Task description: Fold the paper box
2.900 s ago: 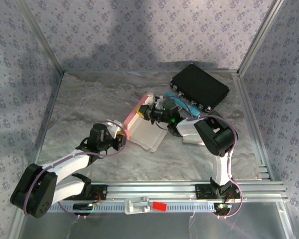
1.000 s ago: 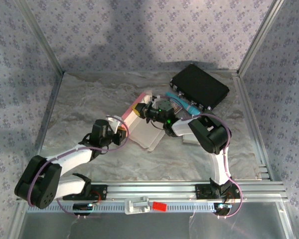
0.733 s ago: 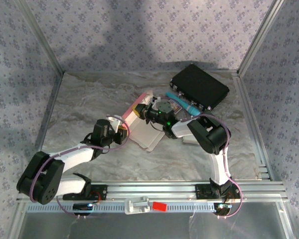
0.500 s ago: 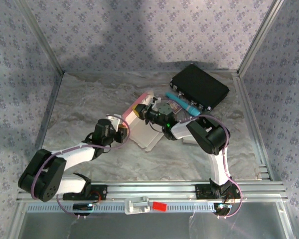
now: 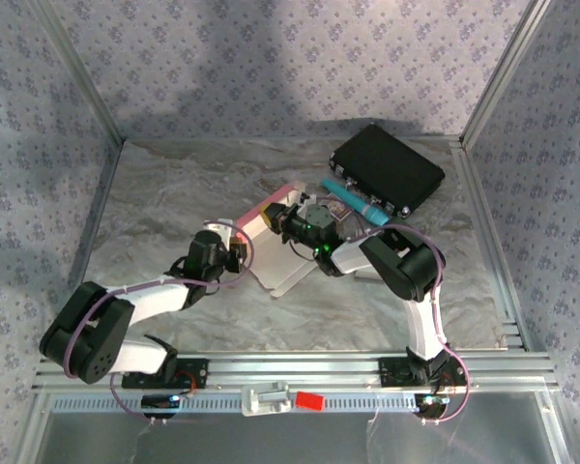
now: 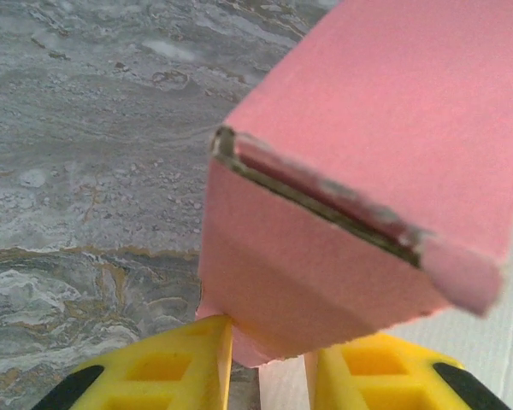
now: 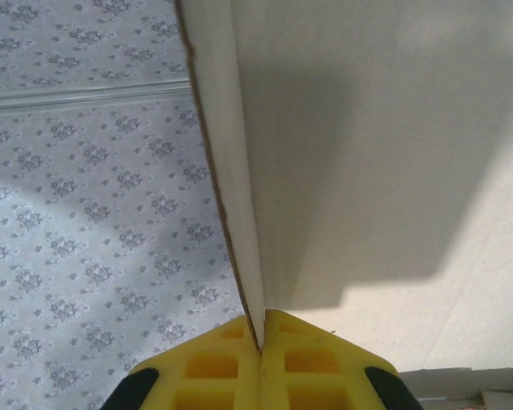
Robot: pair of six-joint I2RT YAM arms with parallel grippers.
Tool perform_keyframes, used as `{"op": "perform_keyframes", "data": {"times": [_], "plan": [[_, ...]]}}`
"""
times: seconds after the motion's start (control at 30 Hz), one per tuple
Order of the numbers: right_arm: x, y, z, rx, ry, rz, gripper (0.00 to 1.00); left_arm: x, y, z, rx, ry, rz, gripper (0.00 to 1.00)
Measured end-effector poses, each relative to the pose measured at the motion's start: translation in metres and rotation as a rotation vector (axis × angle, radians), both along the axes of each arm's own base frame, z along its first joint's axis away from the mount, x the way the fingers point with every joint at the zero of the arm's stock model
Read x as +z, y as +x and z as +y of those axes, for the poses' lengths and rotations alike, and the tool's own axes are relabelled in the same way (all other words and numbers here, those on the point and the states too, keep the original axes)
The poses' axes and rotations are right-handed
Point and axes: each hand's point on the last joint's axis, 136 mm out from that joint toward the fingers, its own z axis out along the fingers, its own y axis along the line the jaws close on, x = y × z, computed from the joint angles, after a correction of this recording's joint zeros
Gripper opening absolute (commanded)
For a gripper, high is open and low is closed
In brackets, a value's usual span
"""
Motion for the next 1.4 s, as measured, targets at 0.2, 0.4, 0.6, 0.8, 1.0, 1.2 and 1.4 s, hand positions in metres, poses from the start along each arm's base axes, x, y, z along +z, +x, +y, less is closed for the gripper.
{"op": "perform_keyframes", "data": {"times": [0.2,0.4,0.6,0.8,1.0,1.2,1.4], "plan": [[-0.001,0.002,-0.001,-0.036,0.01,0.016,0.0,0.002,0.007,0.002,0.048,0.009,-0.009,0.08],[0.001,0.003,-0.001,-0.068,0.022,0.024,0.0,0.003,0.013,0.006,0.103,0.015,-0.012,0.0],[0.001,0.004,-0.001,-0.087,0.03,0.031,0.0,0.003,0.016,0.005,0.122,0.031,-0.013,0.0],[-0.001,0.007,-0.003,-0.111,0.037,0.049,0.0,0.004,0.019,0.003,0.147,0.061,0.012,0.0],[-0.003,0.009,-0.006,-0.134,0.031,0.069,0.0,0.004,0.023,0.003,0.175,0.073,0.057,0.0],[-0.004,0.008,-0.006,-0.135,0.012,0.089,0.0,0.004,0.022,0.005,0.191,0.093,0.102,0.0],[-0.003,0.006,-0.007,-0.129,-0.02,0.118,0.0,0.005,0.019,0.005,0.189,0.124,0.142,0.0]]}}
